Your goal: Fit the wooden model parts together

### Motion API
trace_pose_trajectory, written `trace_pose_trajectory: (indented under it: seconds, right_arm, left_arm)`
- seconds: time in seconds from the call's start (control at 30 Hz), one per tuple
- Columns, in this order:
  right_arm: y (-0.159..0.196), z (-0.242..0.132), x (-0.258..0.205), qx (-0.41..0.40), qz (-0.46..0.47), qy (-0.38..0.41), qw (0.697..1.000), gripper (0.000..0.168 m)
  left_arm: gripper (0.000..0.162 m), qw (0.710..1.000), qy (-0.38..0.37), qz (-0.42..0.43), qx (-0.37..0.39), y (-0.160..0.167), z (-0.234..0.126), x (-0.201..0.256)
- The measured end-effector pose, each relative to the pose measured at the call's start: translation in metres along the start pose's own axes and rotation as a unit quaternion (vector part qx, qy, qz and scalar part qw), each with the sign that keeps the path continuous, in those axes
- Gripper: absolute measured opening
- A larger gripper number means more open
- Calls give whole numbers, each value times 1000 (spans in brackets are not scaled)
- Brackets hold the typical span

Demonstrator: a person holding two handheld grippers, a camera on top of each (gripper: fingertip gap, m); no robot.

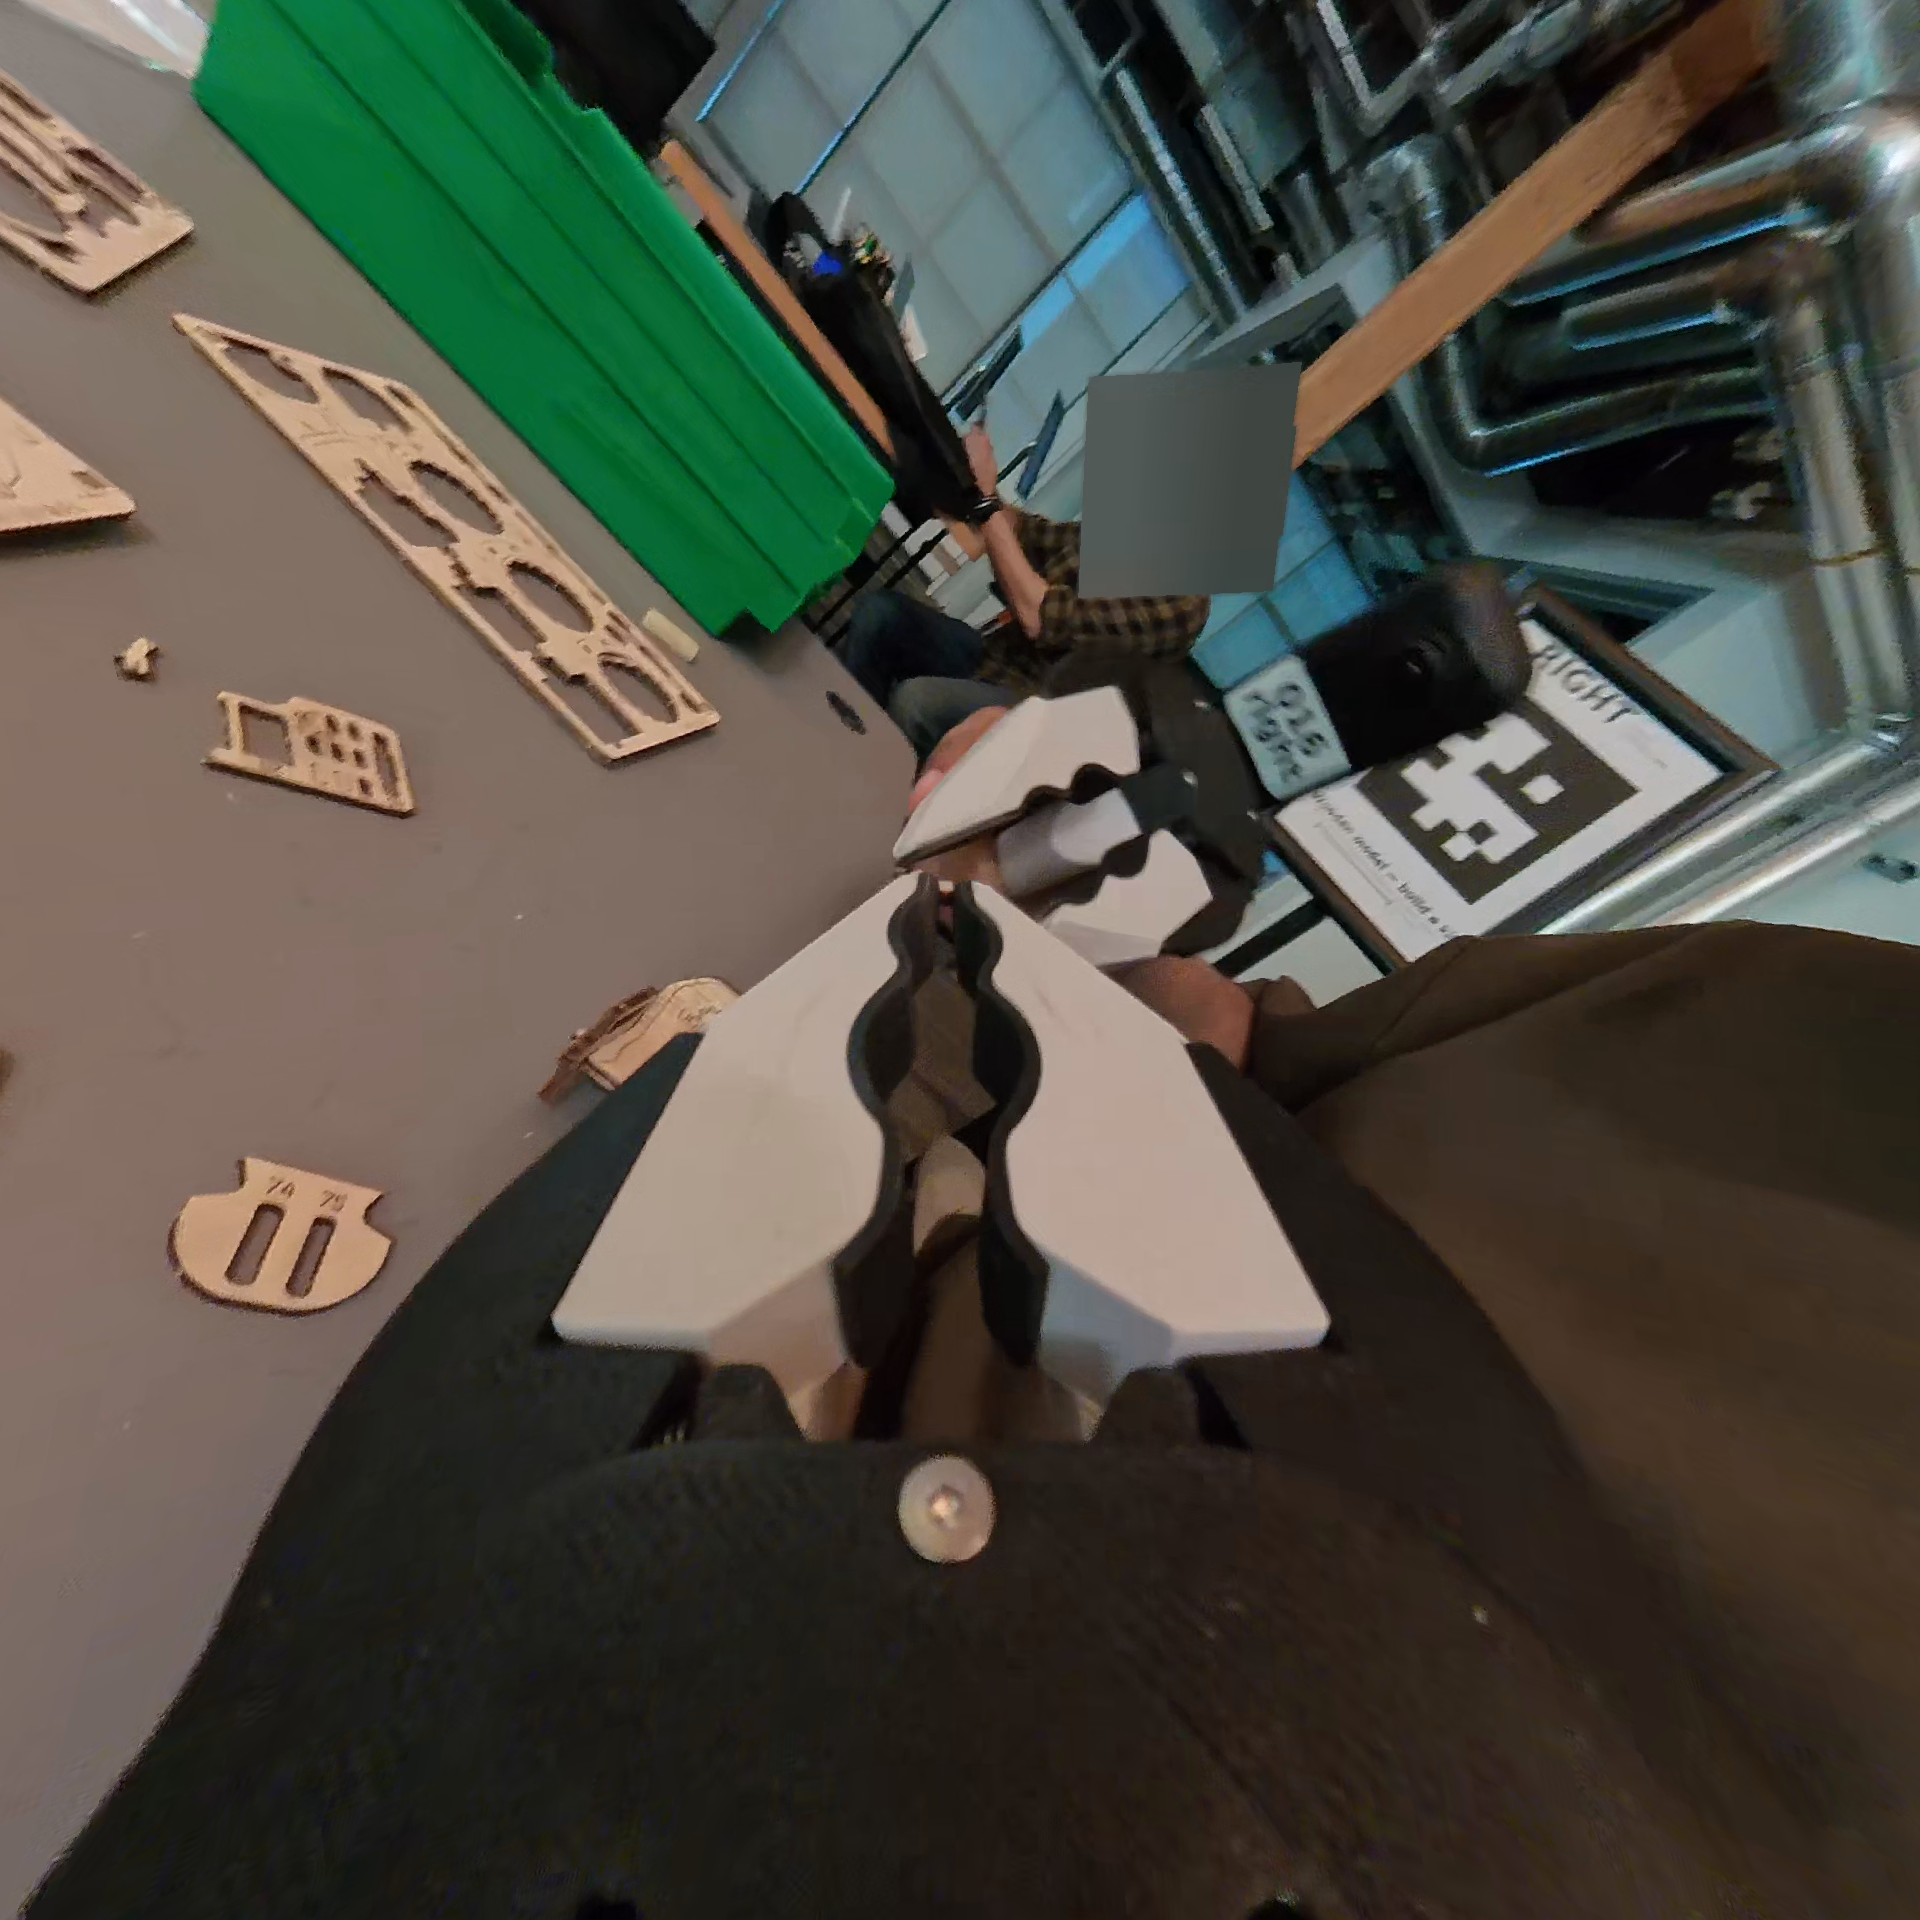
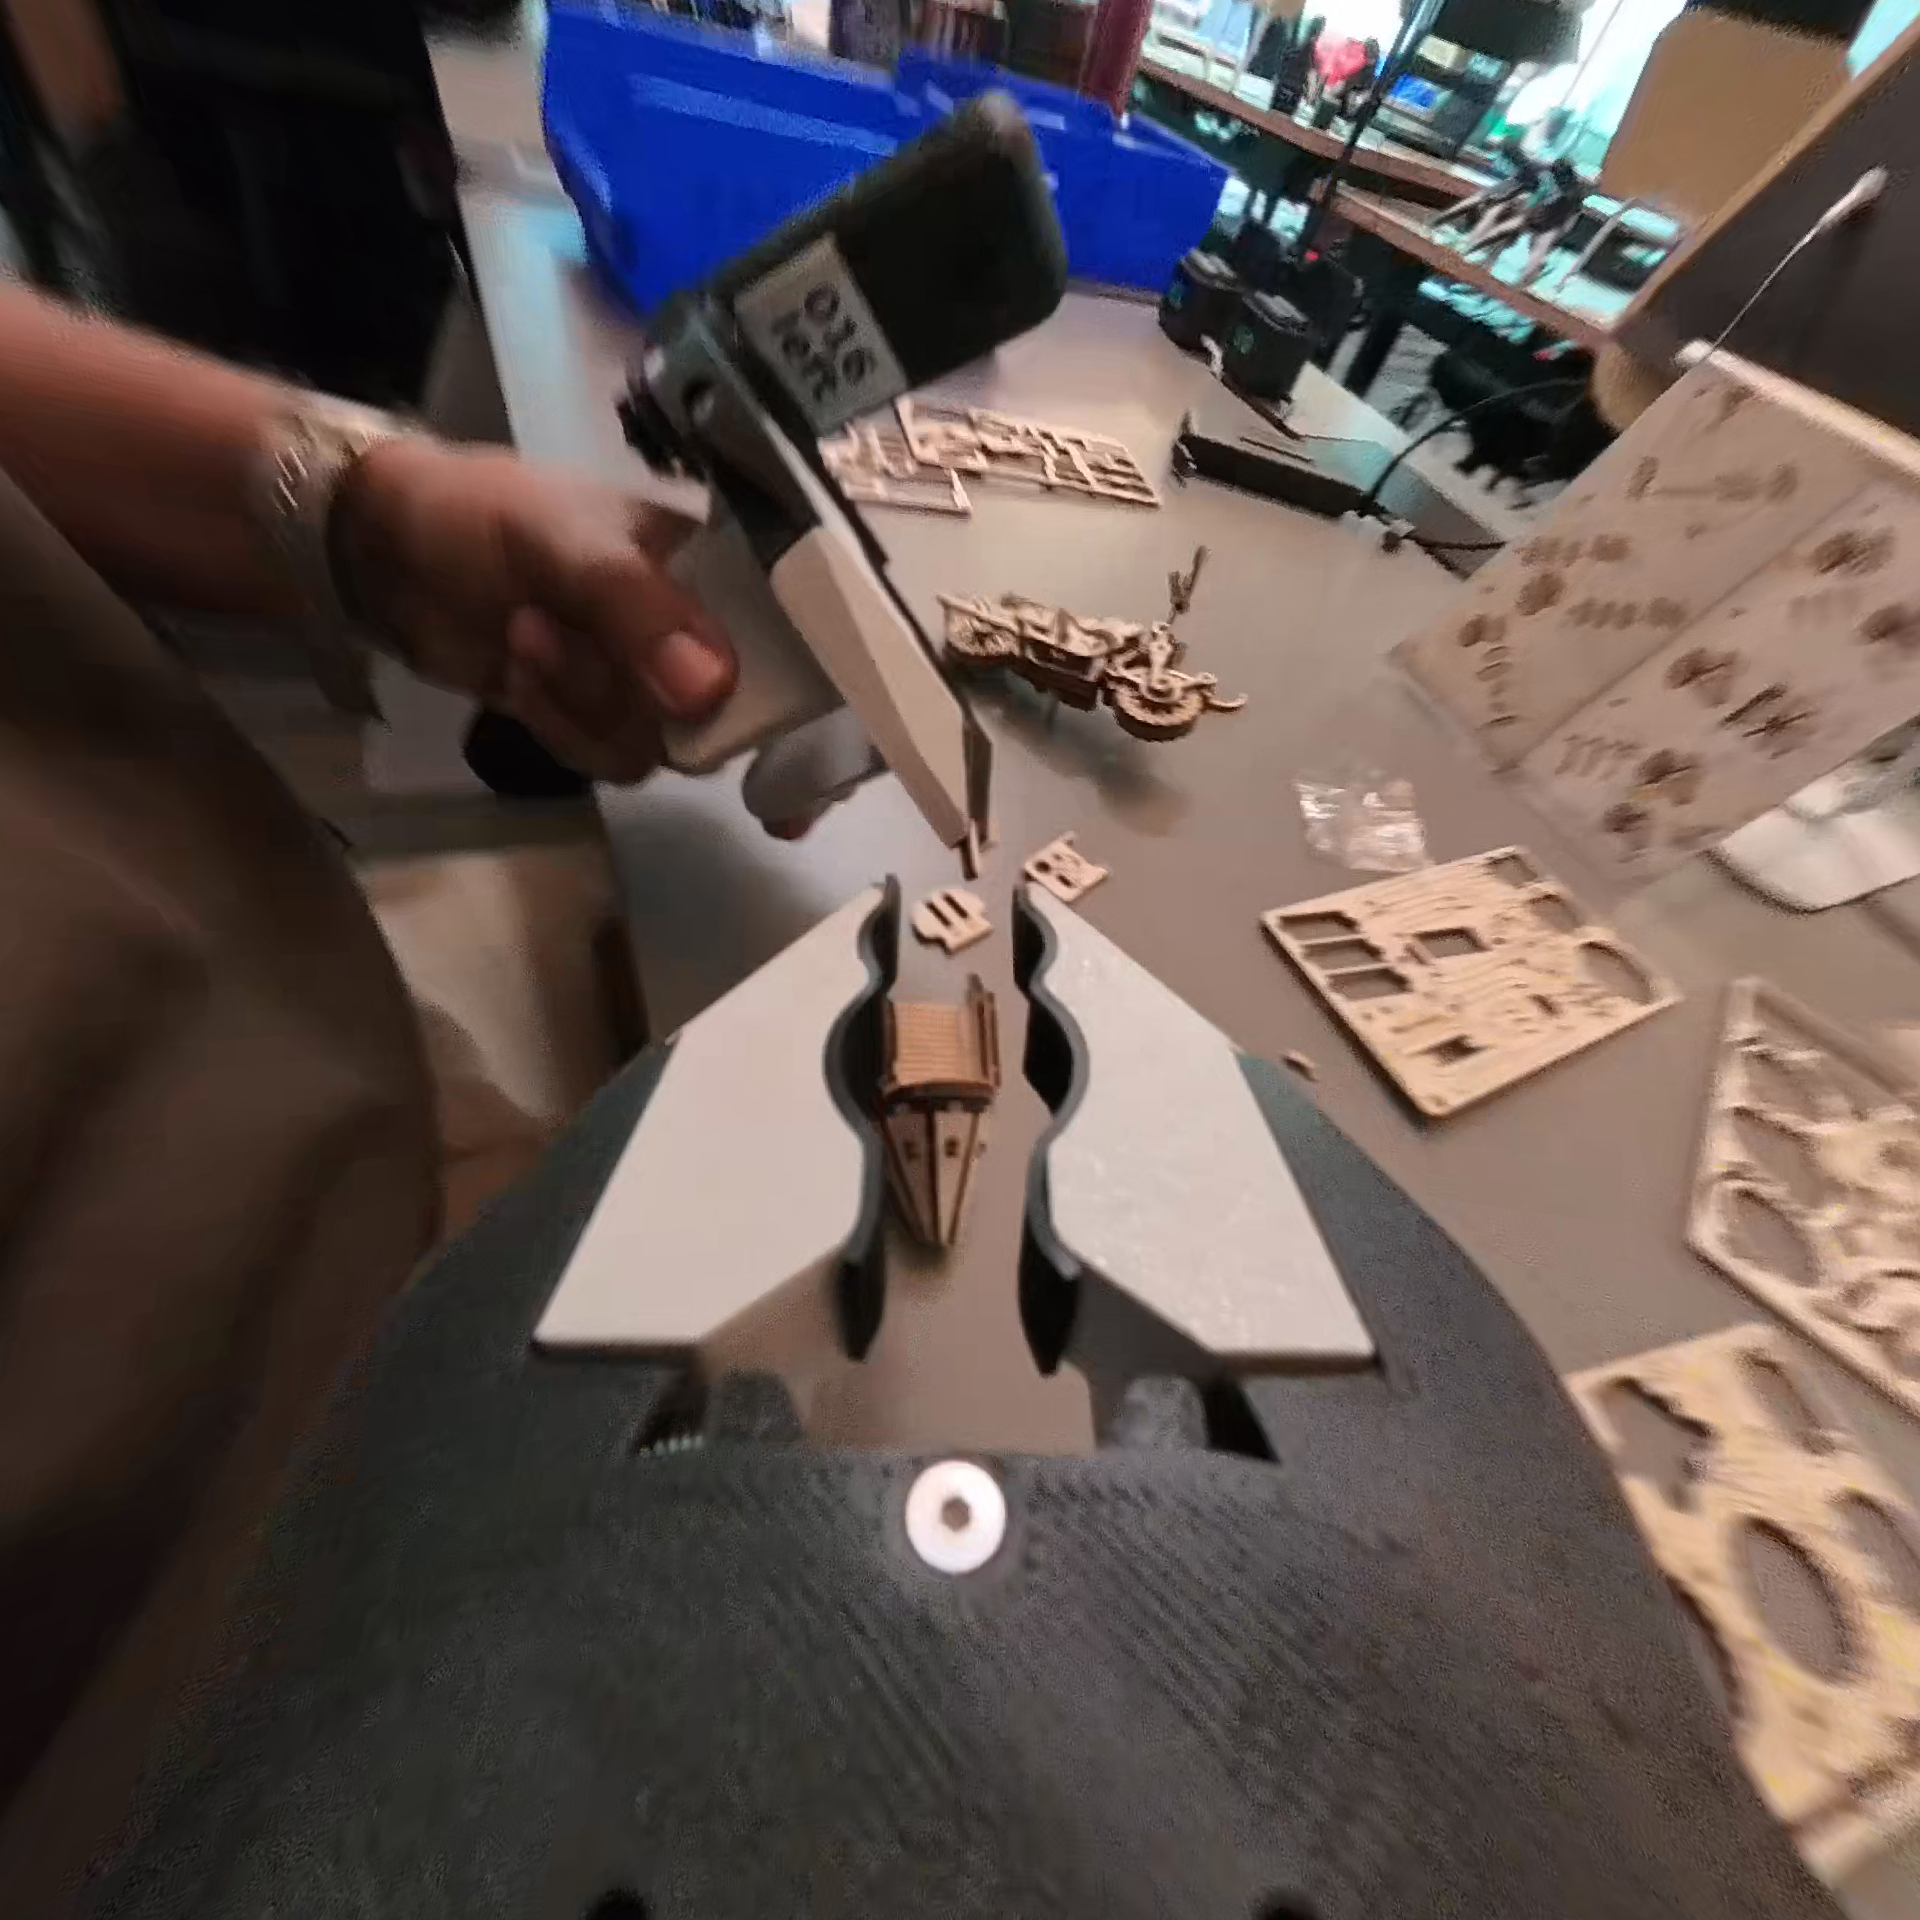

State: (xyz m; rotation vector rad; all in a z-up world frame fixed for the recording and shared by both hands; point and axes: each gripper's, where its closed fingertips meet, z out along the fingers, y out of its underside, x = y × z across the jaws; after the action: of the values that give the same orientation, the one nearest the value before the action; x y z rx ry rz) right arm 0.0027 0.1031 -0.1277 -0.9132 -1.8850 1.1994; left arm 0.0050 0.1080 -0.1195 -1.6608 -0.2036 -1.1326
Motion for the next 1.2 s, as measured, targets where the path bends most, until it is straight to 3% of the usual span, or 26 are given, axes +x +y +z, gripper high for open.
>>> trace_pose_trajectory:
  seconds: [0.13,0.37,0.53,1.2]
  right_arm:
    - [-16,-9,3,68,128,-55,988,15]
    - [-27,-10,-3,115,263,-140,948,16]
    - [-32,-10,-7,129,284,-155,937,1]
    - [-37,-14,-12,152,318,-204,913,0]
  left_arm:
    - [0,999,33,10,12,-5,-3,10]
    - [0,996,64,55,27,-8,-4,25]
    - [0,995,70,69,20,-5,-2,29]
    - [0,991,85,98,30,-5,-4,38]
